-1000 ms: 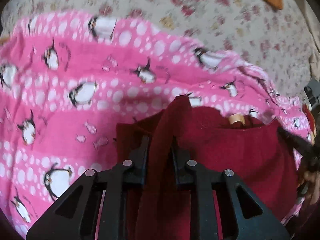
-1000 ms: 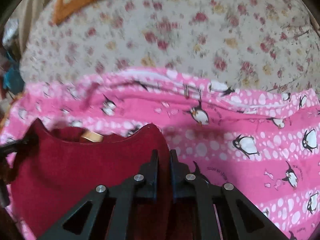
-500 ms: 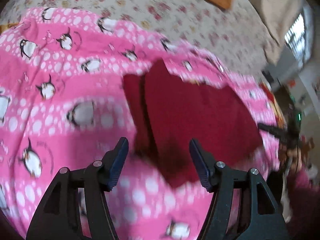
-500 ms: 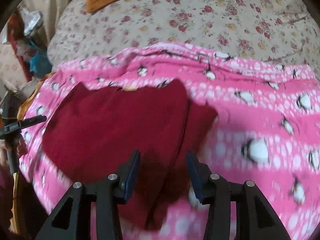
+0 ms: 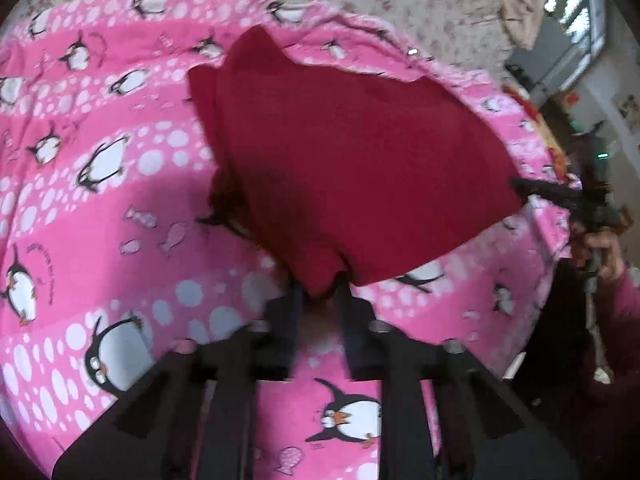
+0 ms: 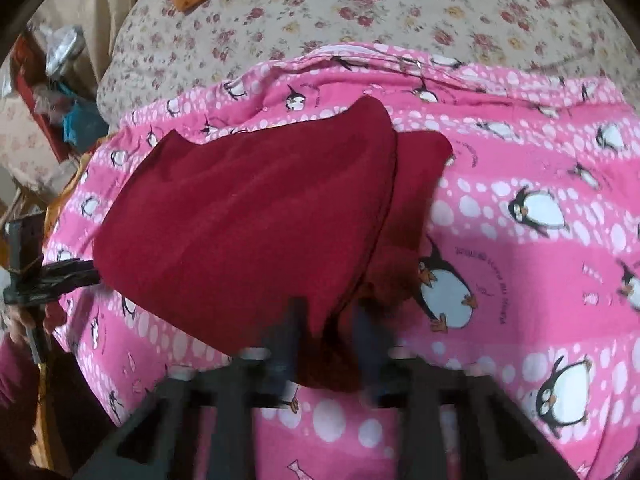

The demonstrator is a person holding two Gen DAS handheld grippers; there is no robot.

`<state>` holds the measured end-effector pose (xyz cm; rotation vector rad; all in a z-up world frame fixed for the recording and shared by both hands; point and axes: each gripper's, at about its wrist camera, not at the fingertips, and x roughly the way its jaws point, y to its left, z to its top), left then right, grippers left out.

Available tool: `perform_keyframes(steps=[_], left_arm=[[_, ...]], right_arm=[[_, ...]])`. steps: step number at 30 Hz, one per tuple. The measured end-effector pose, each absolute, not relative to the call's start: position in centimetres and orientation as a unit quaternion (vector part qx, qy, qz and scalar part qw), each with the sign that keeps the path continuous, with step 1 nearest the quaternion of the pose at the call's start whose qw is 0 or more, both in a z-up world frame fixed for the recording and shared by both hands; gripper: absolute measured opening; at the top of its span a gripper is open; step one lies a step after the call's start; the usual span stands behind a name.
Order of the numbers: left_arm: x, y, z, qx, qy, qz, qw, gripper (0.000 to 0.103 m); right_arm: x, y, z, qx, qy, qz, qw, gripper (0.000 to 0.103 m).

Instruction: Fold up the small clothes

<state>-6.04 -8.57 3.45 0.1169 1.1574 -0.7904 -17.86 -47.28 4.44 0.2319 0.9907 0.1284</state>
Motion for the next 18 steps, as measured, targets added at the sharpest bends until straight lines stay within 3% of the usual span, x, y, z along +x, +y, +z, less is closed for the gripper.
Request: perform_keyframes(steps=[4,13,14,16,18], left_arm=[[-6.3,-7.2,4.8,0.057,0.514,-0.355,0.779,0.010],[-7.1,-6.0,4.8,0.027,0.518,-0.329,0.789,0.010],[-7.4,-5.9,5.5,0.024,0.513,-0.330,0.792,0.010],[-7.6,-5.7,6.5,0.017,0.502,-0.329,0.800,0.010],[-7.7,-5.8,7.8,0.001,0.490,-0.333,0.806,0.012]], right_arm=[[-18.7,-47.8,6.7,0.100,0.455,0.051,0.883,0.006],[-19.3,-48.0,5.4,0.090,0.480,0.035,0.872,0.007],[-19.6,-48.2,6.2,0.098,0.474,0.031,0.875,0.010],[-20.2,-48.3,8.0,0.089,0.456,0.022,0.885,0.040],[-20.2,-47.8,9.7,0.070,0.437,0.026,0.896,0.045]])
